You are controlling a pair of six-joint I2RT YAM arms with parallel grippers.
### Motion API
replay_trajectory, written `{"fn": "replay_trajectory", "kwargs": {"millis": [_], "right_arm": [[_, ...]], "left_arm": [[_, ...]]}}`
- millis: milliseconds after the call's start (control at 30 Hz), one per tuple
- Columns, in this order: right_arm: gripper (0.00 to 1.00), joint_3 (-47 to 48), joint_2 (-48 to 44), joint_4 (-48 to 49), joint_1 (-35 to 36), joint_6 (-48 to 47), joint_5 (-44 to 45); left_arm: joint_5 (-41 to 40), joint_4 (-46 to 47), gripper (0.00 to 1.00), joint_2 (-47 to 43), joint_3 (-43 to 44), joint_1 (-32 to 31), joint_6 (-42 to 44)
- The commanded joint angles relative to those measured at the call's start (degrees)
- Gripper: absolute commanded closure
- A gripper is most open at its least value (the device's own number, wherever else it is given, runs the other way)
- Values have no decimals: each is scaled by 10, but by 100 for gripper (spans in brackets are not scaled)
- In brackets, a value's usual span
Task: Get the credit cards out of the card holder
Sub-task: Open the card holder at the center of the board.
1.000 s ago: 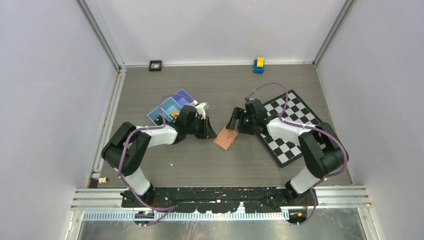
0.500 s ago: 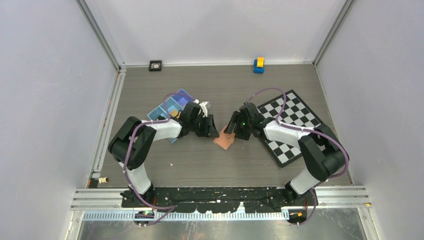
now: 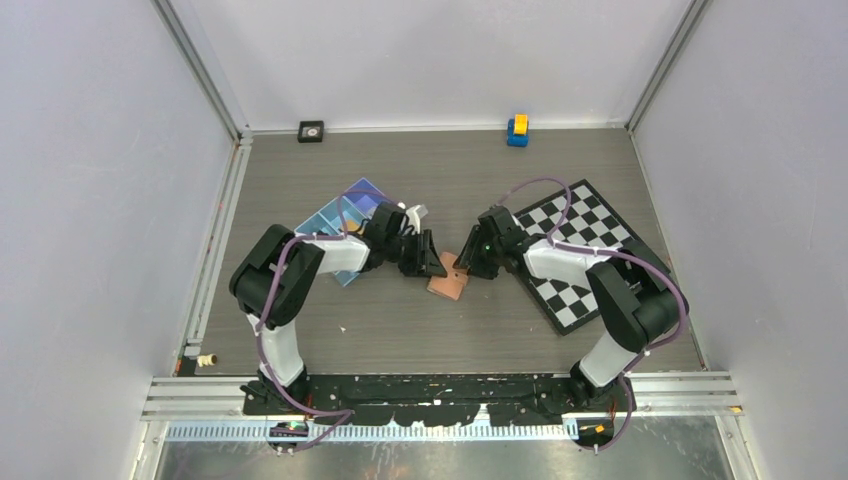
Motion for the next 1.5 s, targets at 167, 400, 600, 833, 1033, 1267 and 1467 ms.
{"fn": "replay_trajectory", "kwargs": {"millis": [167,400,600,833,1033,1267,1467], "right_arm": [[54,1,4,45,-6,-1,-30],[28,-10,-53,36,23,-37,7],[30,18,-48,0,63,-62,65],[38,36,-29,-16,76,-71,79],[42,66,13,-44,77,-78,84],[45,114,43,-120,79,-91,150],[43,148,40,-187,112,-101,300]], "left_arm": [[28,35,89,-8,-12,-1,-12],[-6,74,100,-57,-52,6,-17],[-41,87,100,-99,-78,11,-22],[-71,103,100,-124,-103,22,-39],[-65,110,100,-125,-104,22,-41],[-78,97,100,-139,-106,23,-32],[-142,49,100,-182,-112,22,-10]]}}
